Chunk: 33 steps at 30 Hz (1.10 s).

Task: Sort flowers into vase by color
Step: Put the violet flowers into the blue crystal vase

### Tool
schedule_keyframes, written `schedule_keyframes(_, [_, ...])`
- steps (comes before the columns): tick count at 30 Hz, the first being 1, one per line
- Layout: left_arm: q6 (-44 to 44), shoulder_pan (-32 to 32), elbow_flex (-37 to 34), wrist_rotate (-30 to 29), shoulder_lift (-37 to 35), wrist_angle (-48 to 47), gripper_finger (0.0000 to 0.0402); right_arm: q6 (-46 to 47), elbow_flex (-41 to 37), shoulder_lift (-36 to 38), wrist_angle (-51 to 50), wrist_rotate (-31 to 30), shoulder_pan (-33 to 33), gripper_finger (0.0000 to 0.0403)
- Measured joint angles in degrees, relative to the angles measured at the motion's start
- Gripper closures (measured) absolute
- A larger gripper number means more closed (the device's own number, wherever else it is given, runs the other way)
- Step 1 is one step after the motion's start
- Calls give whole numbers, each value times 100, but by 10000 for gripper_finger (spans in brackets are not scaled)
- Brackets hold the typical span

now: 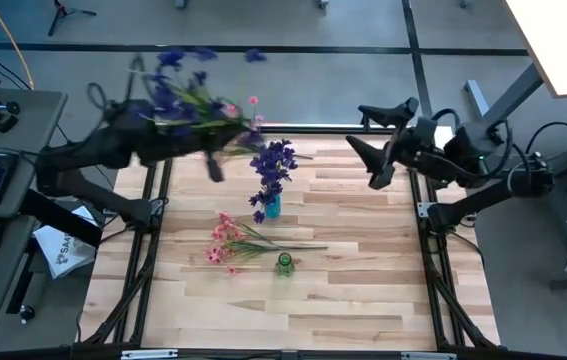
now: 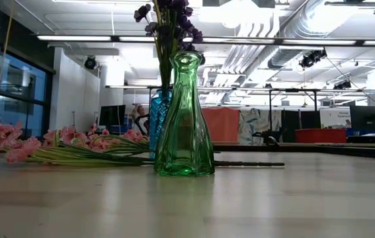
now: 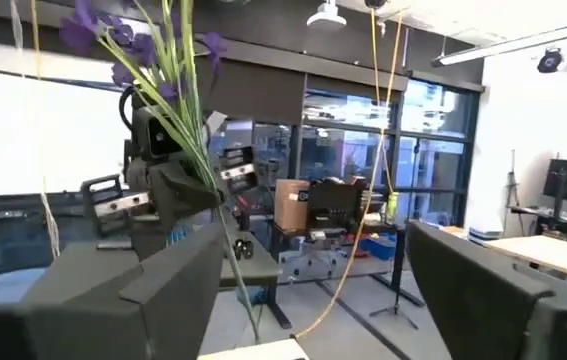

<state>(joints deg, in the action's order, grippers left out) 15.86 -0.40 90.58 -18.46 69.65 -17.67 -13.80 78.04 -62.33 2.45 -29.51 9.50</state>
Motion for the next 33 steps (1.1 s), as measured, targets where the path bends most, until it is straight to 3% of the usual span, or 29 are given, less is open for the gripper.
schedule_keyframes(4, [-333,-61,-1112,-465,-911,173,401,112,-2,172,-146,-83,0,75])
schedule_keyframes(11, [-1207,-62,-3952,-1065,-2458,1958,401,178,-2,115,-316,-500,-15,73])
schedule_keyframes(18, [-2245,0,-5970,-1377,-3089,3426,401,451,-2,-2,-411,-762,-21,73])
schedule_keyframes(24, [-3208,172,-6919,-802,-2821,4637,401,680,-2,-123,-399,-791,-138,73])
schedule_keyframes(29, [-3229,297,-7102,-584,-2411,5272,401,800,-2,-216,-397,-789,-289,73])
schedule_keyframes(33, [-3233,493,-7102,6,-1945,5480,401,800,-2,-302,-399,-787,-369,73])
